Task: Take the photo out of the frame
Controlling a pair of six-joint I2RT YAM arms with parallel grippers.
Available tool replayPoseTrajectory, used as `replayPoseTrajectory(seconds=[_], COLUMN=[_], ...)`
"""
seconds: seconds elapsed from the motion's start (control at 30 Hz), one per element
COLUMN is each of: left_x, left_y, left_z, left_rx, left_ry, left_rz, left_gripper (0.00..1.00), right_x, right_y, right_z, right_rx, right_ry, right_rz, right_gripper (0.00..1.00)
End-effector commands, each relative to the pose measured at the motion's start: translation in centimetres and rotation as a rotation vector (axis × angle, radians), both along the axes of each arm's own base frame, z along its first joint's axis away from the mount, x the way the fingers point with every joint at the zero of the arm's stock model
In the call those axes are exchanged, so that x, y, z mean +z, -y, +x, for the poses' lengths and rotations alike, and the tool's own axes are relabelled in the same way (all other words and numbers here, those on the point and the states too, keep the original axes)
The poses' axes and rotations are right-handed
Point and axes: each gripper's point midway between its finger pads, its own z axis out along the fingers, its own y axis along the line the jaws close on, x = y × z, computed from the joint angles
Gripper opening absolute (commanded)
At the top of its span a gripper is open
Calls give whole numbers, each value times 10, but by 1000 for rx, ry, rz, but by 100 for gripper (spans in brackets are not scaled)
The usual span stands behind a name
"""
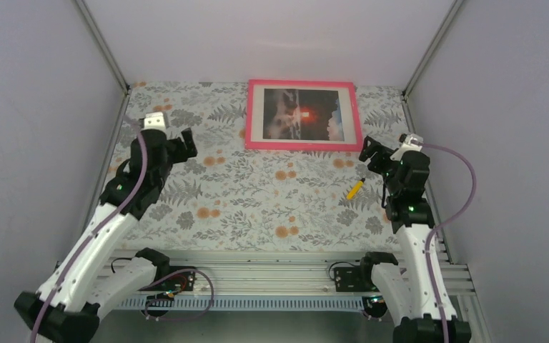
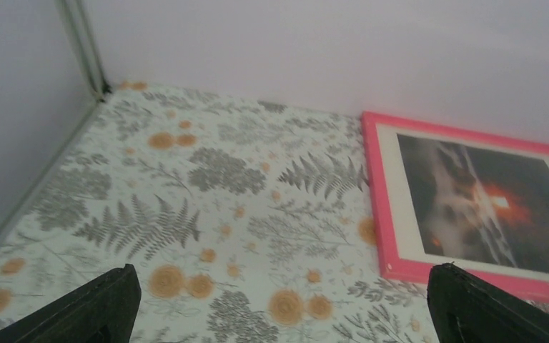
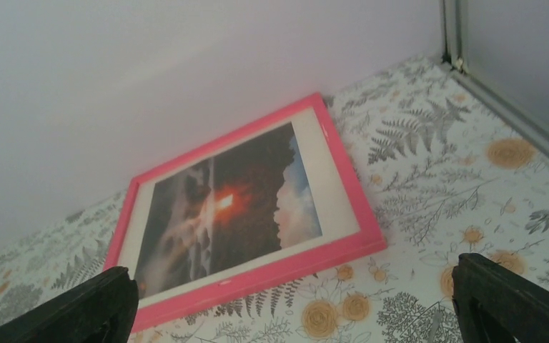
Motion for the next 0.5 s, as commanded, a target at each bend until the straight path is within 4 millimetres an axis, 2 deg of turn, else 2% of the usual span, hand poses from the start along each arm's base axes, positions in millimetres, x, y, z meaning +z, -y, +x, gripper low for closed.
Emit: replayPoseTrajectory(seconds=[0.0,0.13,0.3,0.47], left_x=[-15,-45,-78,-89], left_y=[31,59,80,105], left_z=[23,48,77,106], left_rx=[-93,-172,-213,-275], left_ry=[-84,-173,-243,-271], left_rz=[-81,-104,-108,-134], left_gripper=[100,100,100,100], right_x=[-10,-29,-46,-65], right_y=[-5,-6,2,9], right_z=[18,38,68,104], right_rx=[35,54,49,85], right_ry=[-11,-63,-105,-147], right_rz=[22,22,32,61], right_gripper=[100,100,100,100])
